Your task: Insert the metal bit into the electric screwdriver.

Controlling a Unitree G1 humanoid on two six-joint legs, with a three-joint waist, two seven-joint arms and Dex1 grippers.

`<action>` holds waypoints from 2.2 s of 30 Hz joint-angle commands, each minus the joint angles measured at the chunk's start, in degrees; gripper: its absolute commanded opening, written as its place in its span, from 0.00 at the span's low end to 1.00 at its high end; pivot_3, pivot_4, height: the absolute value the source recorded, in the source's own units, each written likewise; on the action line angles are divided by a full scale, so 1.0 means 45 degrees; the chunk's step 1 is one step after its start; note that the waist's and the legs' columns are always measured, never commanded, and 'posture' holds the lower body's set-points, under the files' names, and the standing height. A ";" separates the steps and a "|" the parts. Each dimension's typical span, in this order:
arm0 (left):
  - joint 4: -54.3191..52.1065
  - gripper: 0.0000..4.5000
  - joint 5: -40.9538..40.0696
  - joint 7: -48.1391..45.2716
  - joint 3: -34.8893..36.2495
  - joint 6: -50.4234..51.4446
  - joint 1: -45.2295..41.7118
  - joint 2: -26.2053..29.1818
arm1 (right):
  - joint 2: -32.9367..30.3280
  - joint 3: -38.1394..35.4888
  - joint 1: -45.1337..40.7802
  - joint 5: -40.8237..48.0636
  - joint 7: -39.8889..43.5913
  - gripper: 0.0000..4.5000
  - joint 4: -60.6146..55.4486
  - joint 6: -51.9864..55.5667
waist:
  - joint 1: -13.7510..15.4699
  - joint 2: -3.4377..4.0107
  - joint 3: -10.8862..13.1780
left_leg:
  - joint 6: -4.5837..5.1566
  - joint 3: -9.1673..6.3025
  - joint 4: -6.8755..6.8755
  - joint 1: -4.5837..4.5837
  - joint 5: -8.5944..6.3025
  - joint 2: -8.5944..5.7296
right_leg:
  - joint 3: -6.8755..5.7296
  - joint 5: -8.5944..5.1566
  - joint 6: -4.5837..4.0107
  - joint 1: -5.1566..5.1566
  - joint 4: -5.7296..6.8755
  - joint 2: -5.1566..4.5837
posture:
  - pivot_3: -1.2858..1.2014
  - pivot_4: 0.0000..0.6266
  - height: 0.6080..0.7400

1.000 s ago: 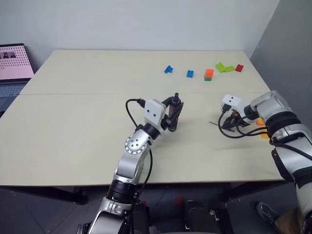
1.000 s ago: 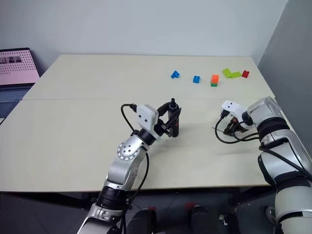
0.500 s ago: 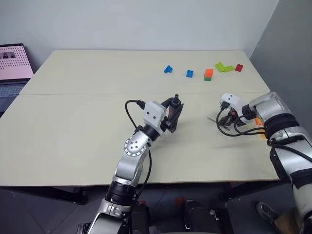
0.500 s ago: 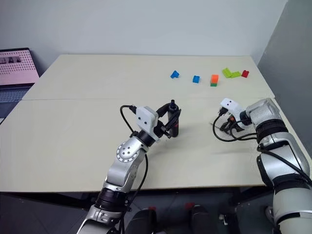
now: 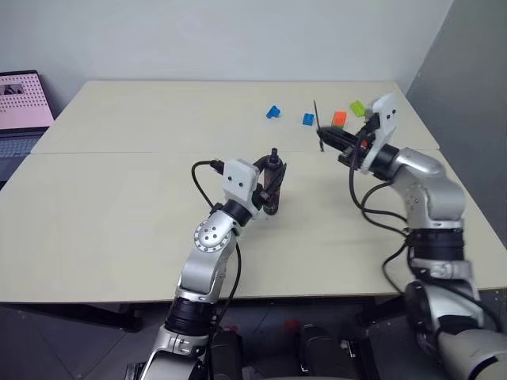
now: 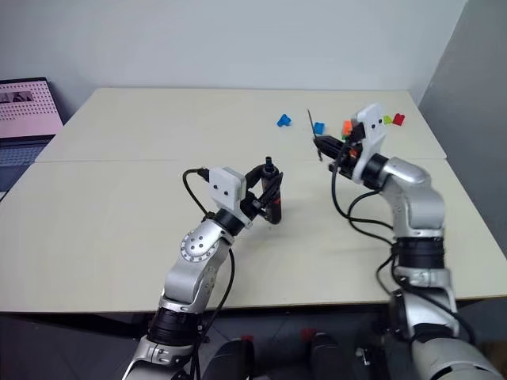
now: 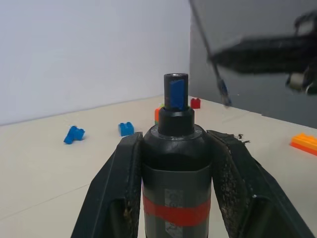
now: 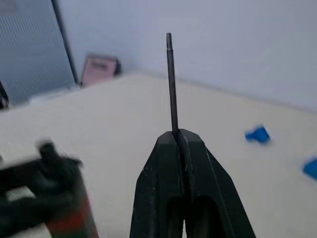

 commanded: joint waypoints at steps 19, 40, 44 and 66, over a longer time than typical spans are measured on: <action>0.0031 0.36 0.0873 0.1071 -0.0145 -0.0417 0.0178 -0.0215 | 0.2435 0.1851 0.1455 0.0236 -0.3854 0.00 -0.3559 -0.1970 | -0.0035 0.0001 -0.0001 | 0.0001 -0.0002 -0.0008 0.0006 0.0001 0.0011 | 0.0001 0.0000 -0.0003 -0.0003 -0.0006 0.0011 | 0.52 0.24 1.00; 0.0365 0.36 0.1763 0.2983 -0.0015 -0.1590 -0.0067 -0.0765 | 0.3356 0.3477 0.1770 -0.0738 -0.5162 0.00 -0.3582 -0.3176 | -0.0033 0.0000 0.0000 | 0.0001 -0.0004 -0.0012 0.0002 0.0001 0.0014 | -0.0001 -0.0001 -0.0007 -0.0008 -0.0014 0.0015 | 0.52 0.24 1.00; 0.0663 0.36 0.1931 0.3115 -0.0116 -0.1734 0.0028 -0.0747 | 0.3468 0.3485 0.1668 -0.0724 -0.5275 0.00 -0.3411 -0.3238 | -0.0028 0.0000 0.0000 | 0.0001 -0.0003 -0.0015 -0.0001 0.0001 0.0015 | -0.0002 -0.0001 -0.0007 -0.0008 -0.0023 0.0015 | 0.52 0.24 1.00; 0.0965 0.36 0.2102 0.3235 -0.0138 -0.2013 0.0102 -0.0789 | 0.4242 0.3878 0.1751 -0.1214 -0.5794 0.00 -0.2694 -0.3883 | -0.0024 -0.0001 0.0000 | 0.0001 -0.0004 -0.0026 -0.0003 0.0001 0.0015 | -0.0003 -0.0003 -0.0010 -0.0010 -0.0035 0.0015 | 0.52 0.24 1.00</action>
